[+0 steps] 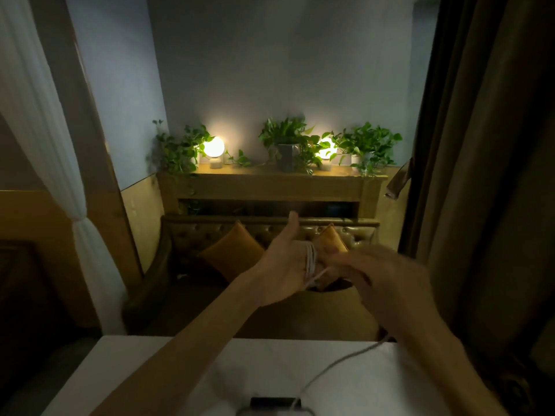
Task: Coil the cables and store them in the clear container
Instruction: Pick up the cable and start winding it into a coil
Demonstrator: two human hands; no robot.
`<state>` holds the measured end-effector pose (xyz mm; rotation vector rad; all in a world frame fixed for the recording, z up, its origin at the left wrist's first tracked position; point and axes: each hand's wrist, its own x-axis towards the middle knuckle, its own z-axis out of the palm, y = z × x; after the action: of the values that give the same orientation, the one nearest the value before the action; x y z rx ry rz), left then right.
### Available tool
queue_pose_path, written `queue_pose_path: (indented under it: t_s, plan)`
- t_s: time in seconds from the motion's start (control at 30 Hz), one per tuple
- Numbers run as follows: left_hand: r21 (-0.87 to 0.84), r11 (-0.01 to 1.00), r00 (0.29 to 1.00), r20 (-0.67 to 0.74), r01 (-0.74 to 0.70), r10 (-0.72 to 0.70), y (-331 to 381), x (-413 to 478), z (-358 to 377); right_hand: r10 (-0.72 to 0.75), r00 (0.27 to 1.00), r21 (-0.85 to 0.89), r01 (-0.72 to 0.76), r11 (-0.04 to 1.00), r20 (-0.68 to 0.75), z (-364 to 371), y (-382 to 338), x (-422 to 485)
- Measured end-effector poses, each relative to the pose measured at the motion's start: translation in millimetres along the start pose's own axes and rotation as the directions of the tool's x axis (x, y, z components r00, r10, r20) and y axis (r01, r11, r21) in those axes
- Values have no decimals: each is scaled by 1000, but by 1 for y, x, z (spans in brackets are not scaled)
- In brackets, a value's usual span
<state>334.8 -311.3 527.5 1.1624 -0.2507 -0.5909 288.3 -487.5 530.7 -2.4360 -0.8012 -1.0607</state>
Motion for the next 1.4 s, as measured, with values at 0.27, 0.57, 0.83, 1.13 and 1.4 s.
queue_pose_path:
  t_s: [0.27, 0.57, 0.83, 1.13, 1.4]
  plan:
    - [91, 996, 970, 241, -23, 1, -4, -24, 41, 79, 976, 669, -196, 717, 200, 4, 23, 38]
    - [-441, 860, 963, -45, -256, 264, 28, 6, -10, 200, 894, 615, -424, 665, 400, 57, -29, -34]
    - [123, 992, 1000, -1, 29, -29, -13, 6, 5, -171, 980, -122, 158, 980, -106, 6, 9, 10]
    - [-84, 996, 968, 251, 32, -10, -15, -4, 12, 286, 818, 637, -570, 518, 500, 45, 17, 14]
    - [-87, 976, 975, -111, -200, 190, 0, 17, 5, 173, 836, 490, -459, 741, 521, 50, -23, -43]
